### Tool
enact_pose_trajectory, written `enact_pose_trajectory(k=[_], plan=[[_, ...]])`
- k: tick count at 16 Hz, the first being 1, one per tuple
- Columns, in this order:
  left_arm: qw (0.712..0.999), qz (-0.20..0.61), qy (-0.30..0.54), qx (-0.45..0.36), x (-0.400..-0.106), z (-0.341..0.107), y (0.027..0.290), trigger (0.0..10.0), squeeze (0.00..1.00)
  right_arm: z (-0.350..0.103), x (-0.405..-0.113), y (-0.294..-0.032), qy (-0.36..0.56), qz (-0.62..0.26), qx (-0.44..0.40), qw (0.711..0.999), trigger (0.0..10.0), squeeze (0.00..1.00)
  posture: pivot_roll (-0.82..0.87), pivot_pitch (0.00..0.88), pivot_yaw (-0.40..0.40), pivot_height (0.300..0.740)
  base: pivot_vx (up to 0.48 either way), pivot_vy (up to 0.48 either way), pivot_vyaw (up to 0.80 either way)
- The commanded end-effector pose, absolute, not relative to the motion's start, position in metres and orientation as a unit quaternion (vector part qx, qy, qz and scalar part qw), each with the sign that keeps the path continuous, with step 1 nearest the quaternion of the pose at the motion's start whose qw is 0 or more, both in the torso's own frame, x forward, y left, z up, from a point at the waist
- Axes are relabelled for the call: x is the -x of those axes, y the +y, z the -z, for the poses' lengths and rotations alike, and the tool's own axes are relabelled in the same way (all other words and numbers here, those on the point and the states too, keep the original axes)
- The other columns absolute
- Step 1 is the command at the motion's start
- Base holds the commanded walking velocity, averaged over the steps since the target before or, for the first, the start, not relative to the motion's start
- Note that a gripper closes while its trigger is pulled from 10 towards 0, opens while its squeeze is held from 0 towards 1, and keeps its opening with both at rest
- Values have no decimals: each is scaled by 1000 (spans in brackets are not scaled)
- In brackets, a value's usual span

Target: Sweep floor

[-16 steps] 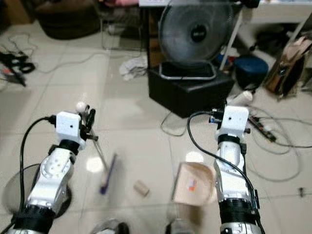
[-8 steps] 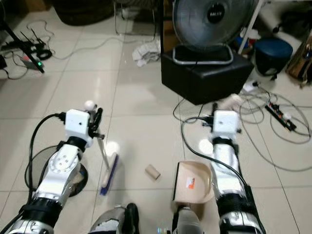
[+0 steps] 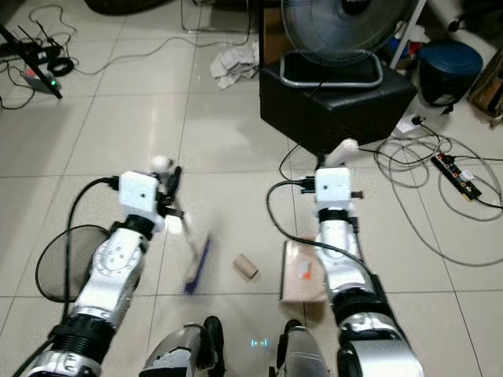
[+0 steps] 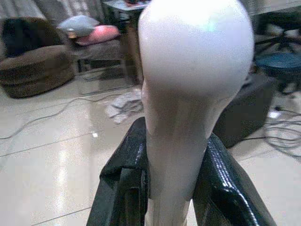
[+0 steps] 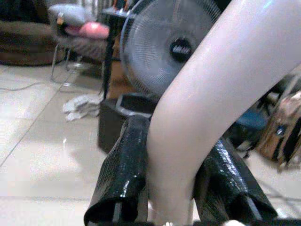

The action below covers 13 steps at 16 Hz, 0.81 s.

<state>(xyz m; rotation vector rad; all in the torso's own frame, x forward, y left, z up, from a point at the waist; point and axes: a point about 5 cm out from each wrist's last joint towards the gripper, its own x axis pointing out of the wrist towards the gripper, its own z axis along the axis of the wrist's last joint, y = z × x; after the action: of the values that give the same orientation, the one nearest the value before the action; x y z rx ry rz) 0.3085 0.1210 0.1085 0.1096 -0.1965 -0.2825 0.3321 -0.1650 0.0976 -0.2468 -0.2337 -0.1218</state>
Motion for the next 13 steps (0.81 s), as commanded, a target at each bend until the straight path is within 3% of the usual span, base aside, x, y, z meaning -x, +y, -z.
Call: enact_pose_trajectory(k=[1,5,8,13], plan=[[982,167,-87,-16,-302,-106,110,10000,0,-95,-333,-155,-112,55,100,987,10000,0,95,302,100,740,0,0,0],[979,178,-58,79,-299,-110,95,10000,0,-84,-329,-133,-93,34,90,991,10000,0,99,296,105,740,0,0,0],[975,158,-47,147,-301,-115,96,10000,0,-85,-331,-131,-90,49,66,993,10000,0,94,278,105,740,0,0,0],[974,143,-70,160,-320,-134,106,10000,0,-98,-337,-143,-116,68,17,991,10000,0,61,199,103,740,0,0,0]])
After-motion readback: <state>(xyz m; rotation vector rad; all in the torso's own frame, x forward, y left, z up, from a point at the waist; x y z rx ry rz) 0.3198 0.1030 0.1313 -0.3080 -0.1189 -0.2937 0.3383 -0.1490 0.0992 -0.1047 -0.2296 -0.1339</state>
